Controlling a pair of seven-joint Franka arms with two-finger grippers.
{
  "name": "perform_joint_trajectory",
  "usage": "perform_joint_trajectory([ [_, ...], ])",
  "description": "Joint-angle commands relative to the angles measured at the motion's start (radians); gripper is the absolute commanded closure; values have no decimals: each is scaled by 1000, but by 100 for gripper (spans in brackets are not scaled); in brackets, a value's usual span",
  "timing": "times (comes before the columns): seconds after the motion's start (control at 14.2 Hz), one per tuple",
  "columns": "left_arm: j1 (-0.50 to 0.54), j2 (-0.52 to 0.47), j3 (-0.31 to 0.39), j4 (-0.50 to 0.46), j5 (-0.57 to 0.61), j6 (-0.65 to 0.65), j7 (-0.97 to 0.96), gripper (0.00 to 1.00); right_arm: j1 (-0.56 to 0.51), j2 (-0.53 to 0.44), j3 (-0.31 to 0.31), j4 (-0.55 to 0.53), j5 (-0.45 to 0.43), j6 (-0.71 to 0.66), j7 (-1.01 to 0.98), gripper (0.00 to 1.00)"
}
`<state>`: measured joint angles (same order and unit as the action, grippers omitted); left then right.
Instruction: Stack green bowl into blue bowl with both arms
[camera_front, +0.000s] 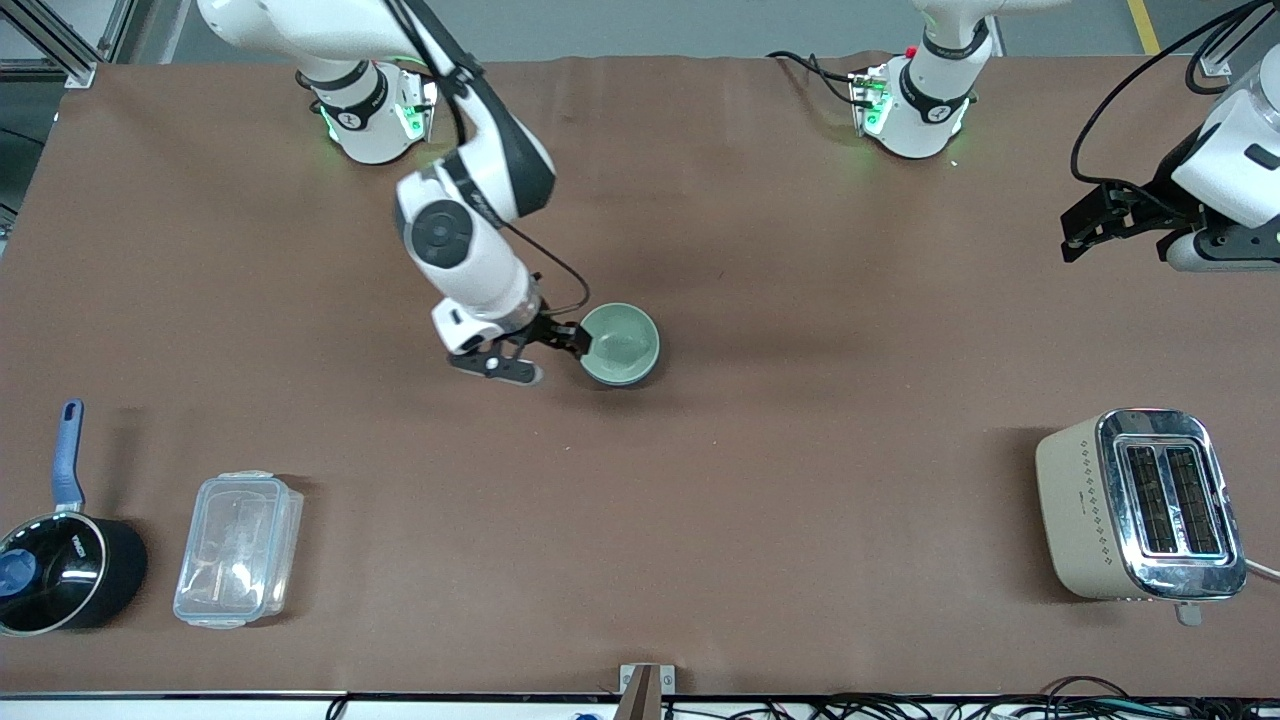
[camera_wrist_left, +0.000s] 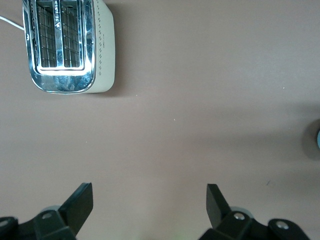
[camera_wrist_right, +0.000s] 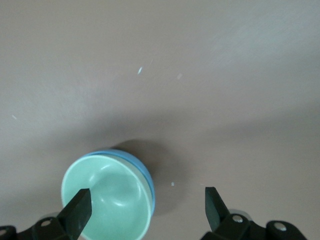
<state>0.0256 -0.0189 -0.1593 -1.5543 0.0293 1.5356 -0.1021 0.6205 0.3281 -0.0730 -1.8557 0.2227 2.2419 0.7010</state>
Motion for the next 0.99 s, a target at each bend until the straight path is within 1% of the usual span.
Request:
perform_joint_trajectory([
  [0.0, -1, -13, 1, -16, -16, 11, -4, 0, -85, -75, 2, 87, -99, -187, -18, 0],
  [0.14, -1, -10, 1, -18, -17, 12, -2, 0, -129, -81, 2, 180, -182, -298, -20, 0],
  [0.21, -3, -9, 1, -16, -17, 15, -2, 0, -154, -89, 2, 214, -216, -321, -34, 0],
  [0.28, -6, -3, 1, -13, -16, 17, -2, 0, -177, -105, 2, 225, -227, -329, -61, 0],
  [0.63, -9, 2, 0, -1, -12, 12, -4, 0, -309, -214, 1, 227, -230, -332, -211, 0],
  [0.92, -9, 7, 0, 2, -9, 14, 9, 0, -432, -314, 2, 228, -230, -445, -356, 0],
])
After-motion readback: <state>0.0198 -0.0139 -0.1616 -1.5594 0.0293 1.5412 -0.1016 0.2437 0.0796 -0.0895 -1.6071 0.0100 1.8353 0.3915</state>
